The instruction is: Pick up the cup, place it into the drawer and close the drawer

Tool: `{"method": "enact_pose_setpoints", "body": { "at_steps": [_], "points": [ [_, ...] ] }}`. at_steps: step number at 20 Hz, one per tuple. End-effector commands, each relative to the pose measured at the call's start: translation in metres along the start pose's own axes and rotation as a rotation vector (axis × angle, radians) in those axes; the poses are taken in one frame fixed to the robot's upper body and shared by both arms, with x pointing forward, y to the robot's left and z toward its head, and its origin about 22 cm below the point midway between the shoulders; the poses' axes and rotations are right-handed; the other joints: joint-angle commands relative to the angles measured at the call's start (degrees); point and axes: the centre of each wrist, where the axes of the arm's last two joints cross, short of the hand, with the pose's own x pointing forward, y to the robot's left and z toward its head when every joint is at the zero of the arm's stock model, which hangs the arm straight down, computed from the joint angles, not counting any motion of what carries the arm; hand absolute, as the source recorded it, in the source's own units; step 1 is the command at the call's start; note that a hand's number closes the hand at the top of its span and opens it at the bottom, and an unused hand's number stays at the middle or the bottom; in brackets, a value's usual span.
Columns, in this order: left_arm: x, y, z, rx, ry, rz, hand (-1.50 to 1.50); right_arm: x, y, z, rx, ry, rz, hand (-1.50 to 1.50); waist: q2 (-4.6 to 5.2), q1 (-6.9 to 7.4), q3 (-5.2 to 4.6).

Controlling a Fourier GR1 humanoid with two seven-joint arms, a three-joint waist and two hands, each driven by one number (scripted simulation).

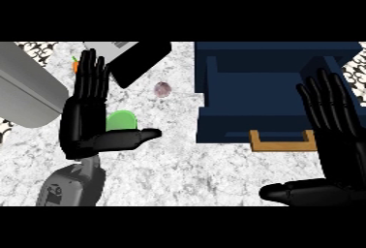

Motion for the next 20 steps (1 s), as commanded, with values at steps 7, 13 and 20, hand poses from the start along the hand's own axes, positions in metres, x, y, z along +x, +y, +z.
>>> {"method": "enact_pose_setpoints", "body": {
  "at_steps": [7, 13, 20],
  "points": [
    [-0.015, 0.007, 0.004, 0.053, 0.041, -0.037, -1.5, -0.004, -0.011, 0.006, -0.002, -0.013, 0.007, -1.5, -0.01, -0.01, 0.0],
    [-0.044, 0.045, 0.034, 0.068, 0.119, -0.042, -1.5, -0.001, -0.011, -0.02, -0.005, -0.012, 0.015, -1.5, 0.05, 0.32, -0.02],
    [-0.073, 0.049, 0.026, 0.138, 0.16, -0.087, -1.5, 0.0, 0.0, 0.01, -0.014, -0.01, -0.001, -1.5, 0.02, -0.12, -0.01]
  ]
}}
